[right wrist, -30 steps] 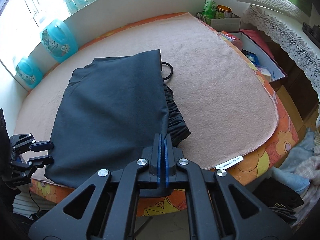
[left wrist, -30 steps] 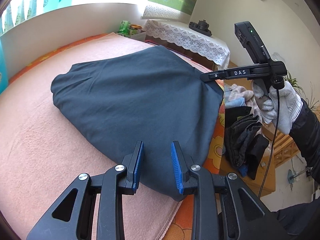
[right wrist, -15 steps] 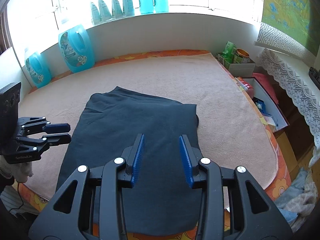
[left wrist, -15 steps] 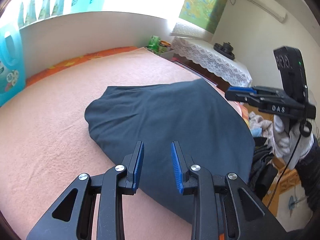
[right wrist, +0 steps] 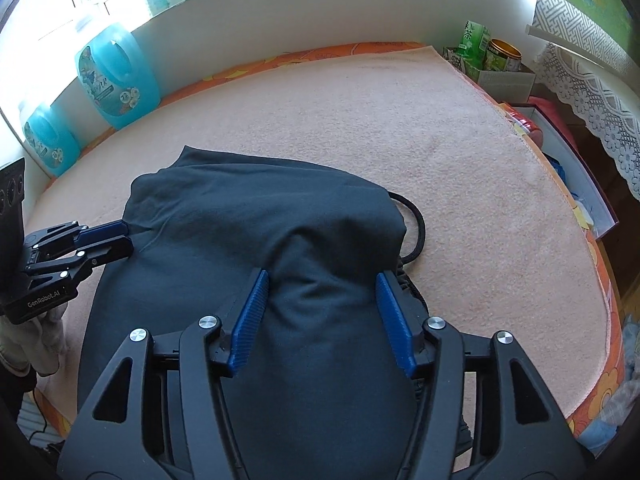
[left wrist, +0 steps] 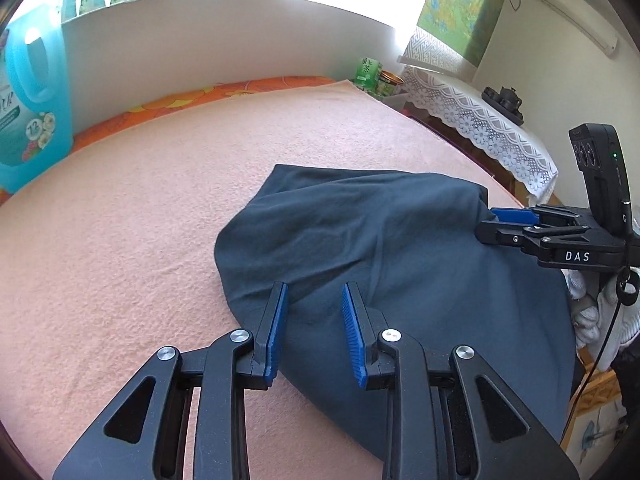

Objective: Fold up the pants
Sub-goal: 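Open the right tool and move it over the folded black pants, then close the right tool on the pants end near the waistband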

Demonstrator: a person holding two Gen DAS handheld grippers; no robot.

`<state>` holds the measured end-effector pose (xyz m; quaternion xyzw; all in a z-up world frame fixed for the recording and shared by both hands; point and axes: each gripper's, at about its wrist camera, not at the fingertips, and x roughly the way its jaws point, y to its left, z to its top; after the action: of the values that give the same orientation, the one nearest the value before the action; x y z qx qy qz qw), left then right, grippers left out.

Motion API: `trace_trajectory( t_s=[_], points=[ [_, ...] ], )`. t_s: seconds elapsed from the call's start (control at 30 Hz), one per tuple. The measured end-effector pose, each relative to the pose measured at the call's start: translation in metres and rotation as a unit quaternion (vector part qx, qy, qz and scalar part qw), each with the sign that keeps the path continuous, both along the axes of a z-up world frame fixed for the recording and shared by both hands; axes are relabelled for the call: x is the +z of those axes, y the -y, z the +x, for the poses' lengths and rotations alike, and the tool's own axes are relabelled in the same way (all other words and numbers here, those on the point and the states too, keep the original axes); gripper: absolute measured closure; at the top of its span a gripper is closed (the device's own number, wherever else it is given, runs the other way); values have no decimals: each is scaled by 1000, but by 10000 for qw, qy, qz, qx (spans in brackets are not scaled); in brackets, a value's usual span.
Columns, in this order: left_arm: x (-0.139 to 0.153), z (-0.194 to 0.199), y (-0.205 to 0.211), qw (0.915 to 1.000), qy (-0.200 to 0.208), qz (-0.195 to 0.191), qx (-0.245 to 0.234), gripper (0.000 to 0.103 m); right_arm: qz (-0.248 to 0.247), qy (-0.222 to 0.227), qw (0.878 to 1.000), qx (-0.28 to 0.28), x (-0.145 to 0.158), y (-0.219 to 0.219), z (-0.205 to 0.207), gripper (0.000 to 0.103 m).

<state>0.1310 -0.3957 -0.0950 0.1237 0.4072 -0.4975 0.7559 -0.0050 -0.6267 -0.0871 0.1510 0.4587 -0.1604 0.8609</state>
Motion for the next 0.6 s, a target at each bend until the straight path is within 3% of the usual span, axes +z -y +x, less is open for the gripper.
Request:
trace_trajectory(
  t_s=[0.13,0.2,0.3,0.33,0.4,0.47,0.5,0.6],
  points=[
    [18,2,-17,9996,-75,-215,139,75,23,213,9998,-9,12,0,-9,46],
    [26,-3,-25,9994,-66,-316,104,62,-71,325,9994,-61,20,1,-16,44],
    [33,-15,-37,9993,-110,-344,-47,59,-36,595,9981,-122,32,8,-27,41],
    [35,-19,-39,9994,-137,-304,-72,59,63,712,9974,-136,36,12,-30,39],
    [38,-25,-42,9993,-224,-276,-87,59,215,985,9947,-181,42,19,-39,23],
    [40,-29,-48,9982,-425,-411,-61,52,309,1144,9927,-210,45,26,-44,13],
    [40,-32,-51,9973,-545,-492,-35,45,379,1093,9931,-207,44,30,-43,10],
    [33,-39,-50,9959,-805,-420,-13,44,572,754,9954,-120,39,38,-36,9]
  ],
)
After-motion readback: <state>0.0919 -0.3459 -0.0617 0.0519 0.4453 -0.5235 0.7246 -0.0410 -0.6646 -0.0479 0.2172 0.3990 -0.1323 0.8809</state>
